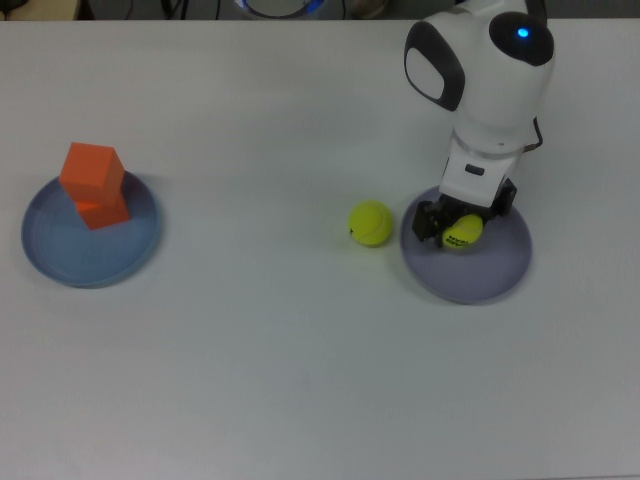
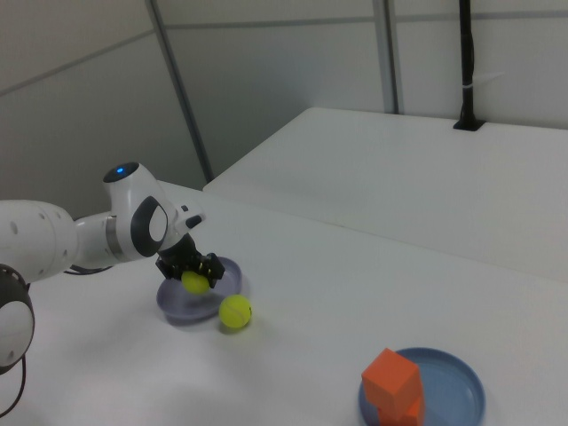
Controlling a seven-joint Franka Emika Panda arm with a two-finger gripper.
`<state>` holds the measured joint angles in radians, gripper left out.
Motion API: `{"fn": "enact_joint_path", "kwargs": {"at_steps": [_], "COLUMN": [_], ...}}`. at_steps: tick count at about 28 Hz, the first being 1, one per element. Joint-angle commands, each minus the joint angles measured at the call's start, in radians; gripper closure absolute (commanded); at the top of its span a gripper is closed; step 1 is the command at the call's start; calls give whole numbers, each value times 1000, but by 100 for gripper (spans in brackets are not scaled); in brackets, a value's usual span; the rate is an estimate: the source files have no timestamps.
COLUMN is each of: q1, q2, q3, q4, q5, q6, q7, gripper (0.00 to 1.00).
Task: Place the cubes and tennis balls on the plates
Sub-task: 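Carry the tennis ball to the lavender plate and release it, then grasp the second yellow tennis ball beside the lavender plate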
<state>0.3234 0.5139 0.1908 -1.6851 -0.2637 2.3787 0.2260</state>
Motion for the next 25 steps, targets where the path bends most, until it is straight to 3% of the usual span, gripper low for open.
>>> {"fn": "enact_joint_path", "kwargs": {"at_steps": [1,2,13,19,25], "q1": [5,5,-10,-38,-79], "q2": [23,20,-70,-115,-169], "q3": [-8,-8,-10,-13,-16], "q4": [25,25,24,13,-64], "q5": [-48,-51,-19,-19,-20], "q6": [10,8,-42,-211,-257], "q7": [16,15,67,67,49], "gripper": [11,0,0,0,0]}}
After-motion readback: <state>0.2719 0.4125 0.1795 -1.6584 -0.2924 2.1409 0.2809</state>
